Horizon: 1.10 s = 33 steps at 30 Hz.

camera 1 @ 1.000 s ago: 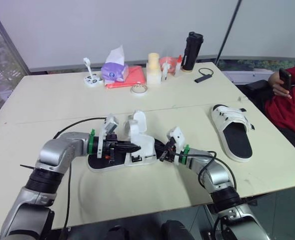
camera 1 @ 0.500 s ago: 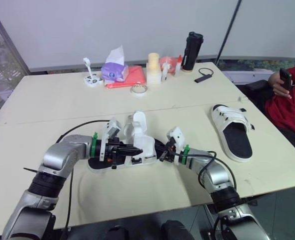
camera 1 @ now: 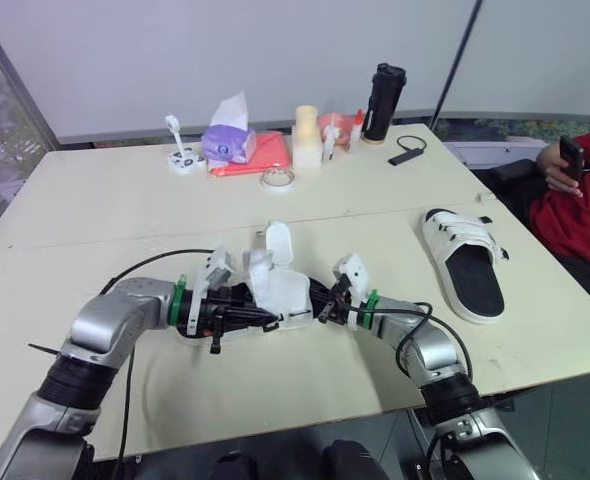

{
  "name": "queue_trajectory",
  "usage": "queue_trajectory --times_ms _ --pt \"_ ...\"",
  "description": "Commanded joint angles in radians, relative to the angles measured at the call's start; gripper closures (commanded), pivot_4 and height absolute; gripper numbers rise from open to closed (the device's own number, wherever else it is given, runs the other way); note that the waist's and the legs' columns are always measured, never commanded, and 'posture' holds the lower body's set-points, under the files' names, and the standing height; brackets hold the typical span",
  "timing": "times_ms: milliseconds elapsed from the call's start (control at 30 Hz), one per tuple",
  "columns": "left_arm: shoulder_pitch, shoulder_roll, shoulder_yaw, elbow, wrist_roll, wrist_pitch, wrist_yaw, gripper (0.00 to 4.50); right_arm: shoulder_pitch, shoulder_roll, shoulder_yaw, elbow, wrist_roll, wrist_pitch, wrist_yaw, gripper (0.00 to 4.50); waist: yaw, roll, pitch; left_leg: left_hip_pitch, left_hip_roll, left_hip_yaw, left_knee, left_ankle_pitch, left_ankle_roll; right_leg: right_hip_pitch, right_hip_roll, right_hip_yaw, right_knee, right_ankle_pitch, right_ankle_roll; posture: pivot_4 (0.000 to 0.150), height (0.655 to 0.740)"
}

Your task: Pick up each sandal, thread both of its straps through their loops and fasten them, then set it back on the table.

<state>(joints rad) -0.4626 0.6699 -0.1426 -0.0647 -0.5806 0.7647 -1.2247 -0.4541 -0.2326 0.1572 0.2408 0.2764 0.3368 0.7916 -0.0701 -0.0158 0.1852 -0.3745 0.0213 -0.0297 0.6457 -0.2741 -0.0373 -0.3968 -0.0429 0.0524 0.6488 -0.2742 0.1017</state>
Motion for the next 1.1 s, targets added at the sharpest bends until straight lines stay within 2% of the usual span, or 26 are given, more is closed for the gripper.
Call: queue_trajectory --times_ms 33,133,233,400,500,600,767,933,1100 --pt "-0.002 0.010 0.011 -0.027 0.009 -0.022 0.004 4.38 0.022 0.011 0.031 0.046 -0.034 0.034 -0.018 4.50 0.000 0.000 0.000 0.000 0.000 0.000 0.000 0.000 0.000 0.000 0.000 0.000 0.000 0.000 0.000 0.150 0.7400" --pt "-0.029 -0.020 0.021 0.006 0.027 -0.051 0.037 4.38 0.020 0.012 0.032 0.049 -0.034 0.034 -0.016 4.50 0.001 0.000 0.000 0.000 0.000 0.000 0.000 0.000 0.000 0.000 0.000 0.000 0.000 0.000 0.000 0.150 0.7400" --pt "-0.062 -0.022 0.045 0.001 -0.031 0.018 0.022 4.38 0.019 0.012 0.031 0.050 -0.034 0.034 -0.016 4.50 0.000 0.000 0.000 0.000 0.000 0.000 0.000 0.000 0.000 0.000 0.000 0.000 0.000 0.000 0.000 0.150 0.7400" --pt "-0.111 0.035 0.080 -0.004 -0.142 0.145 -0.052 4.38 0.021 0.011 0.032 0.049 -0.035 0.036 -0.016 4.50 -0.002 0.000 0.000 0.000 0.001 0.000 -0.001 0.000 0.000 0.000 0.001 0.000 0.000 0.000 -0.001 0.150 0.7400" --pt "-0.165 0.005 0.092 0.074 -0.121 0.126 -0.023 4.38 0.021 0.013 0.034 0.052 -0.036 0.035 -0.015 4.50 0.001 -0.001 0.000 0.000 0.001 0.000 0.000 0.000 0.000 0.000 0.001 -0.001 0.000 -0.001 -0.001 0.150 0.7400" --pt "-0.179 0.000 0.047 0.137 -0.048 0.049 -0.042 4.38 0.019 0.016 0.035 0.054 -0.037 0.034 -0.015 4.50 -0.002 -0.001 0.000 0.000 0.001 0.000 0.000 0.000 0.000 0.000 0.001 0.000 0.000 -0.001 -0.001 0.150 0.7400" --pt "-0.218 -0.031 0.018 0.231 -0.006 0.009 -0.075 4.38 0.022 0.016 0.033 0.051 -0.038 0.035 -0.016 4.50 -0.001 -0.001 0.000 0.000 0.002 0.000 -0.001 0.000 0.000 -0.001 0.003 -0.001 0.000 -0.001 -0.002 0.150 0.7400" --pt "-0.239 -0.050 0.018 0.269 -0.006 0.024 -0.099 4.38 0.030 0.012 0.031 0.042 -0.037 0.040 -0.020 4.50 -0.001 -0.001 0.000 0.000 0.002 0.001 -0.001 0.000 0.000 -0.001 0.003 0.000 0.000 -0.001 -0.002 0.150 0.7400" --pt "-0.227 -0.045 0.016 0.233 -0.019 0.057 -0.115 4.38 0.033 0.012 0.030 0.039 -0.037 0.041 -0.022 4.50 -0.001 -0.001 0.000 0.000 0.002 0.000 -0.001 0.000 0.000 -0.001 0.003 -0.001 0.000 -0.001 -0.002 0.150 0.7400"
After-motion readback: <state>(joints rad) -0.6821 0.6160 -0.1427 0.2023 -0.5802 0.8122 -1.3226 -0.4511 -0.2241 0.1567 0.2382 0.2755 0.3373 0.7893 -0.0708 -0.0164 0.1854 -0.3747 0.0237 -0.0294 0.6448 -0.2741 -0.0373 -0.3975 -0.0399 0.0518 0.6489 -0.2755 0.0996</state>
